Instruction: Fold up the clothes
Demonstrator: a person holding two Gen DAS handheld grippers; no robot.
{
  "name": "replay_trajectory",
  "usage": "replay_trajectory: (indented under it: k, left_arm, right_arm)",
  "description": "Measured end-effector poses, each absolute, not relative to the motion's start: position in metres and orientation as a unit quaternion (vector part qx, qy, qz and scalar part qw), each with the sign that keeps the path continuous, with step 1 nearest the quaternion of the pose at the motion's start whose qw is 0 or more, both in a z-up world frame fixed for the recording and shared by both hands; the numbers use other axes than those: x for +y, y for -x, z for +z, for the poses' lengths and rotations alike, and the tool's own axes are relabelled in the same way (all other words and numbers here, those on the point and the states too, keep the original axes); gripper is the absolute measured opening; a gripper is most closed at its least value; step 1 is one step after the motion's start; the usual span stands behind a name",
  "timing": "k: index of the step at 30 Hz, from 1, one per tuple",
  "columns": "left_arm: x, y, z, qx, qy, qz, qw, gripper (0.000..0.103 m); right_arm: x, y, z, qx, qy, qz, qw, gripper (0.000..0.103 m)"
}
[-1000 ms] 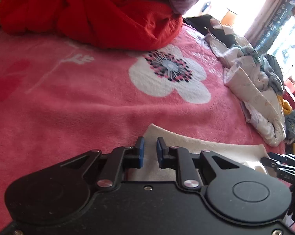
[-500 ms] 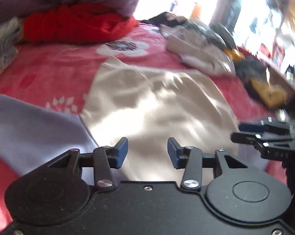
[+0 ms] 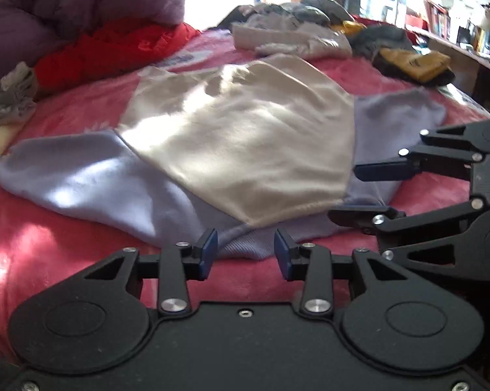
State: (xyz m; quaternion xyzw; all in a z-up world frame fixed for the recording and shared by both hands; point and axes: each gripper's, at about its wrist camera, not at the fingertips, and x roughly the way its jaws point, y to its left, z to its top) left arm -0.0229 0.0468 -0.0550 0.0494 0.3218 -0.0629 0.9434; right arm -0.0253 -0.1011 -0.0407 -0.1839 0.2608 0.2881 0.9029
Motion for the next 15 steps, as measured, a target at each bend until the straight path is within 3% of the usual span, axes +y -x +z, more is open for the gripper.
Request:
replay_trajectory:
  k: [2, 4, 6, 10, 13, 15]
  left_arm:
    - [0.055, 0.019, -0.047, 0.302, -0.02, -0.056, 0.952, 0.037]
    - [0.059, 0.011, -0.052, 0.313, 0.004, -0.063, 0.948, 0.044]
    - [0.051, -0.004, -0.082, 0.409, -0.025, -0.075, 0.909, 0.055]
    - [0.049, 0.012, -0.07, 0.372, -0.035, -0.076, 0.925, 0.056]
    - [0.059, 0.016, -0.057, 0.316, -0.018, -0.048, 0.947, 0.056]
    - [0.067, 0.004, -0.06, 0.322, 0.0, -0.031, 0.946, 0.056]
  right_arm:
    - [-0.104, 0.025, -0.038, 0.238, 0.165, 0.278, 0.916, 0.042]
    - [-0.102, 0.019, -0.049, 0.248, 0.17, 0.271, 0.914, 0.053]
    - [-0.097, 0.012, -0.068, 0.312, 0.183, 0.27, 0.893, 0.061]
    - [-0.105, 0.015, -0.059, 0.322, 0.174, 0.266, 0.892, 0.055]
    - [-0.116, 0.024, -0.046, 0.274, 0.147, 0.253, 0.916, 0.055]
    - [-0.119, 0.023, -0.045, 0.245, 0.127, 0.241, 0.931, 0.059]
